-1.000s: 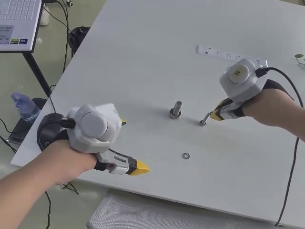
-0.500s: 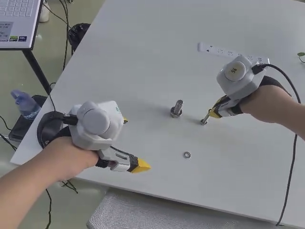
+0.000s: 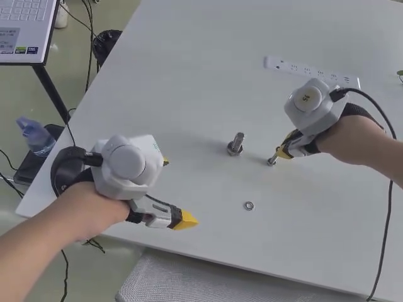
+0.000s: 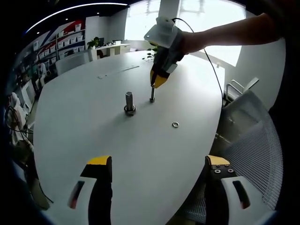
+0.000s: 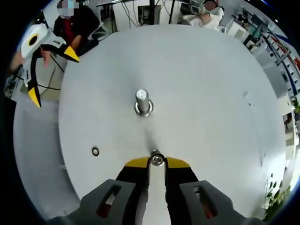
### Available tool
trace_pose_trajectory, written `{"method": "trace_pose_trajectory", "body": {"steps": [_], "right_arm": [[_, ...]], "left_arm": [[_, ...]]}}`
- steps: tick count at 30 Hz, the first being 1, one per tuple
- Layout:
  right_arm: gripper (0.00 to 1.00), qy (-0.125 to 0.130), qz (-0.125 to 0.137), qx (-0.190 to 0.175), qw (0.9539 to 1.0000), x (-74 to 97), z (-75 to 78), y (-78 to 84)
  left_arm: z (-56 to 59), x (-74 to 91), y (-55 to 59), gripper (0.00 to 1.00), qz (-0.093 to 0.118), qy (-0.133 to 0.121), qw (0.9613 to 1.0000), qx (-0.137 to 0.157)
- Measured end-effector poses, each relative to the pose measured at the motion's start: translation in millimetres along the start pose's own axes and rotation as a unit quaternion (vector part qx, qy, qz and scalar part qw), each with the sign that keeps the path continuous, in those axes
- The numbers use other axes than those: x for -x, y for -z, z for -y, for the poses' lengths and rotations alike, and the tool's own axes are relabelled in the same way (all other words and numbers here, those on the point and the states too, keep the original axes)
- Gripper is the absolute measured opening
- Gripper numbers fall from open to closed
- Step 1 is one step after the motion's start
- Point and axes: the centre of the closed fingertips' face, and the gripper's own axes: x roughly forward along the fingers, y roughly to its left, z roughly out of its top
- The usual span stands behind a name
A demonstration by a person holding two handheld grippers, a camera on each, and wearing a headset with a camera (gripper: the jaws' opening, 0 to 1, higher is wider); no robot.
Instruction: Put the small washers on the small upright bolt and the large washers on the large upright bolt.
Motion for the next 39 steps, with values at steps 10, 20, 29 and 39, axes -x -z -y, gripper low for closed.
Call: {"method": "trace_pose_trajectory", "body": {"steps": [10,20,29,39], "right_arm": [[0.12,-0.003,-0.007,0.004,1.0000,-3.8,-4.1,1.4],[0.12,-0.006,-0.011,0.011,0.9999,-15.9,-1.2,0.6],[0.12,-0.012,-0.021,0.015,0.9996,-23.5,-6.5,4.8],[0.12,-0.016,-0.026,0.017,0.9994,-33.0,-7.2,6.9]], "left_arm": [[-4.4,-0.9,1.6,0.80,-0.003,0.002,1.0000,0.001],[-6.1,-2.1,3.6,0.79,-0.003,0.005,1.0000,0.005],[-9.1,-2.9,6.4,0.78,-0.007,0.005,0.9999,0.006],[-10.7,-3.5,9.3,0.78,-0.011,0.006,0.9999,0.009]]}}
